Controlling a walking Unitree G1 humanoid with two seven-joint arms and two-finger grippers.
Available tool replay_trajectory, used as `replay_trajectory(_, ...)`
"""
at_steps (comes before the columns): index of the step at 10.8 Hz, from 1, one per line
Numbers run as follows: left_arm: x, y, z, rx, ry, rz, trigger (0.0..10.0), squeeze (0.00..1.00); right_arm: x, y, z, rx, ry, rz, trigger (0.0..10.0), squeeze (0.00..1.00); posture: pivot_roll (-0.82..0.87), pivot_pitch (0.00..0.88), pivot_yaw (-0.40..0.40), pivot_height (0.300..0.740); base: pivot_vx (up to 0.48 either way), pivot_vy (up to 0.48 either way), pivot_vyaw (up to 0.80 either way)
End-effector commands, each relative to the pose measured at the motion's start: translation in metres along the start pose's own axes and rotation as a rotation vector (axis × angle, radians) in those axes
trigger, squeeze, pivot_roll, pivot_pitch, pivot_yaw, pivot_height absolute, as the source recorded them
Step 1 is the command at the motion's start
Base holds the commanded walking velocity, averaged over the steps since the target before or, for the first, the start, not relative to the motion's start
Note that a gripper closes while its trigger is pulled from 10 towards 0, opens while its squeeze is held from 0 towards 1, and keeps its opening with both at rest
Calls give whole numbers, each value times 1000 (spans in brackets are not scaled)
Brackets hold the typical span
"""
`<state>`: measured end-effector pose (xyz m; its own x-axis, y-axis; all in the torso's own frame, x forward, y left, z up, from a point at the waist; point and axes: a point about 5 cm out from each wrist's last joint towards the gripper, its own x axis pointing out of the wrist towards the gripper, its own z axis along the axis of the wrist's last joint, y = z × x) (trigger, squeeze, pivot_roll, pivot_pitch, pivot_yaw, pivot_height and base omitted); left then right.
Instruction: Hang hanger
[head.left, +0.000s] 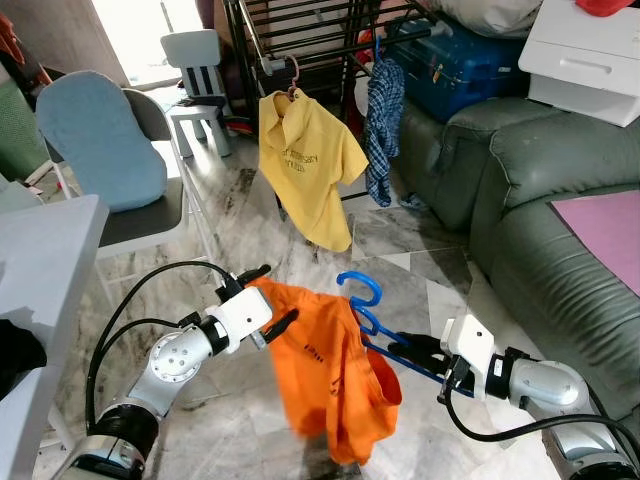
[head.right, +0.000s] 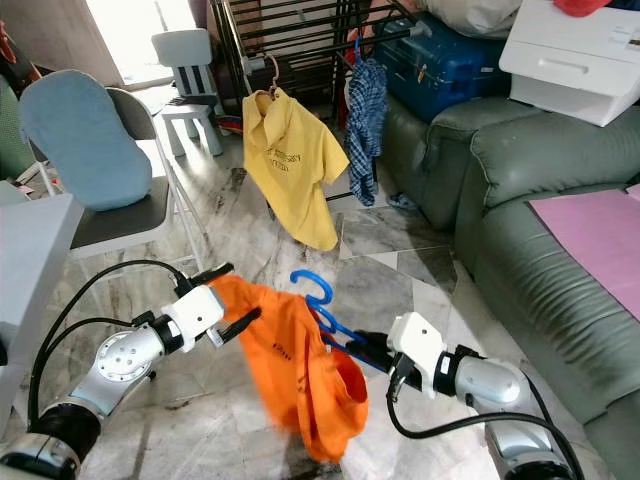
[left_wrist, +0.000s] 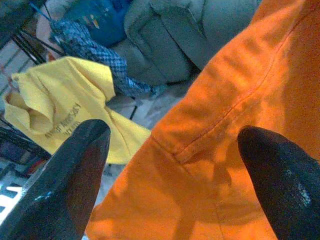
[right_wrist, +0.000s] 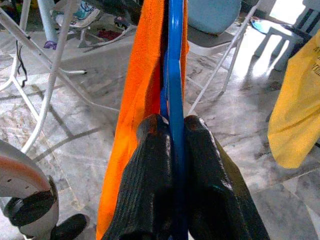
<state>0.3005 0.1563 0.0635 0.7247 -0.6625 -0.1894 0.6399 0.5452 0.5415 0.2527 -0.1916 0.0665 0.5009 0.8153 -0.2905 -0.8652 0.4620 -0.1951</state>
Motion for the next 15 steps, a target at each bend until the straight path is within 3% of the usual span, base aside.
replay_trajectory(1, -3, 1, -4, 20, 31, -44, 9412, 0, 3, 1, 11, -37, -55, 35, 10000, 0, -228, 0, 107, 740, 0, 0, 0)
replay_trajectory(2, -2, -2, -7, 13, 45, -80, 4275, 0, 3, 1, 13, -46, -61, 46, 10000, 0, -232, 0, 108, 740, 0, 0, 0)
replay_trajectory(3, -1, -4, -8, 21, 48, -117, 1216, 0, 2, 0, 15, -57, -63, 56, 10000, 0, -235, 0, 109, 740, 0, 0, 0)
replay_trajectory(4, 1, -3, -8, 22, 54, -138, 0, 0, 1, 0, 17, -67, -63, 70, 10000, 0, -240, 0, 114, 740, 0, 0, 0)
replay_trajectory(6, 3, 2, -6, 30, 55, -150, 0, 0, -1, 1, 18, -81, -59, 83, 10000, 0, -242, 0, 117, 740, 0, 0, 0)
replay_trajectory(10, 5, 0, -8, -31, 101, -319, 0, 0, -4, -5, 17, -156, -19, 58, 10000, 0, -245, 0, 129, 740, 0, 0, 0)
replay_trajectory(15, 6, 7, -6, -87, 132, -434, 0, 0, -1, -5, 16, -192, -14, 46, 10000, 0, -243, 0, 135, 740, 0, 0, 0)
